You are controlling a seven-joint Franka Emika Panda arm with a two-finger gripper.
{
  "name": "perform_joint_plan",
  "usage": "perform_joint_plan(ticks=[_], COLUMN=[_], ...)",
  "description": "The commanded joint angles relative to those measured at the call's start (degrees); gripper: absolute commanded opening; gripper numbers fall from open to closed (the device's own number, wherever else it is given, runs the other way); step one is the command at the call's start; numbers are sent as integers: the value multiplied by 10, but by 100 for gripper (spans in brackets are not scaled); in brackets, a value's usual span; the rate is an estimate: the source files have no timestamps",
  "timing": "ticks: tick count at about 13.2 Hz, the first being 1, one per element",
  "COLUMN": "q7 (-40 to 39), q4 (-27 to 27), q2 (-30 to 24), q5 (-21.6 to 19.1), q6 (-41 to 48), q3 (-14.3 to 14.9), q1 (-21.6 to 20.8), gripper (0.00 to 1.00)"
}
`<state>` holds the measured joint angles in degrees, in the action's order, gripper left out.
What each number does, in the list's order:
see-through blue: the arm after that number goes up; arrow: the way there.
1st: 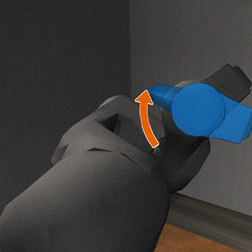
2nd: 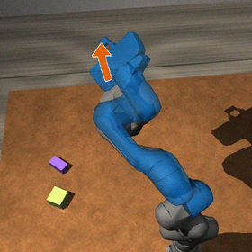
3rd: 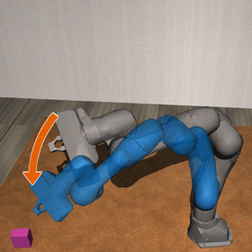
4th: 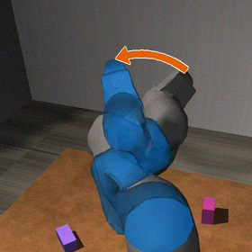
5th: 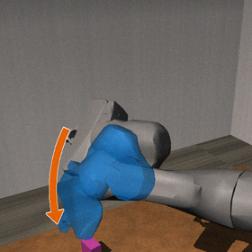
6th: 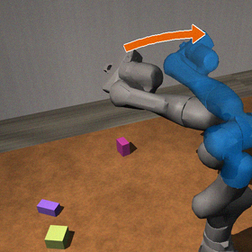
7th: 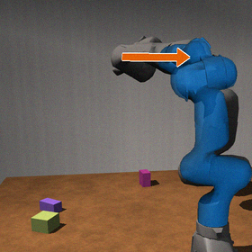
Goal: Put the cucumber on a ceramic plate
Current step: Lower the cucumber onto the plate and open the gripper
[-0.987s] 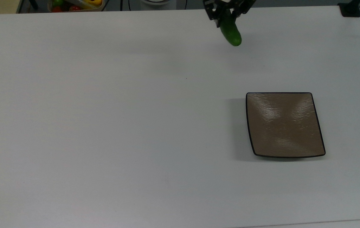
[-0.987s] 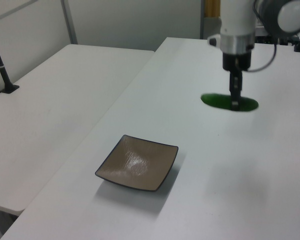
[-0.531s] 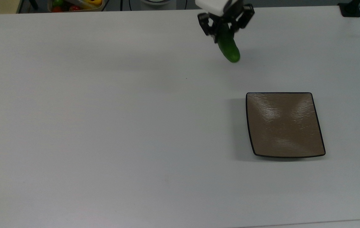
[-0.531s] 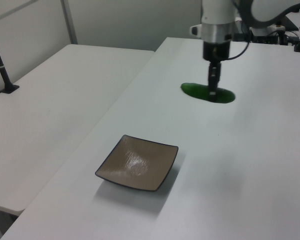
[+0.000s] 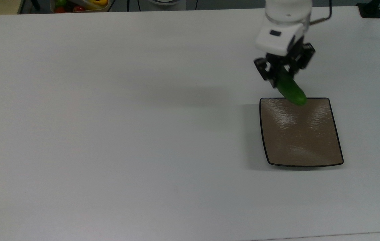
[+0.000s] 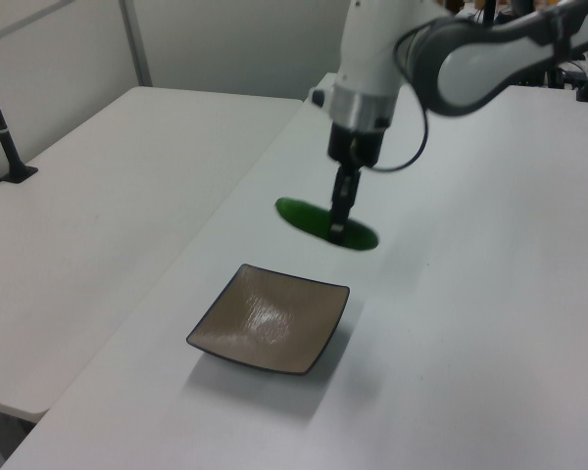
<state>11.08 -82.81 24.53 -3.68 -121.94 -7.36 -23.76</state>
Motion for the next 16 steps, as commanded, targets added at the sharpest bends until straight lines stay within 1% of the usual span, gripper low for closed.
perform_joint_plan(ticks=[1,3,6,7,9,10,11,13,14,15,16], q7=[36,38,54,56,56,56,54,53,52,52,52], q4=[37,48,77,77,77,74,72,70,69,65,60], q2=[69,100,153,165,178,178,178,178,178,178,177], q5=[22,28,28,28,28,28,28,28,28,28,28], q6=[-111,-153,-208,-231,-254,-255,-255,-255,-254,-254,-254], q3=[7,7,8,8,8,8,8,7,7,8,8], q1=[-26,-36,-39,-39,-39,-39,-39,-38,-37,-37,-37], gripper=[3,3,3,5,15,23,37,51,52,58,61])
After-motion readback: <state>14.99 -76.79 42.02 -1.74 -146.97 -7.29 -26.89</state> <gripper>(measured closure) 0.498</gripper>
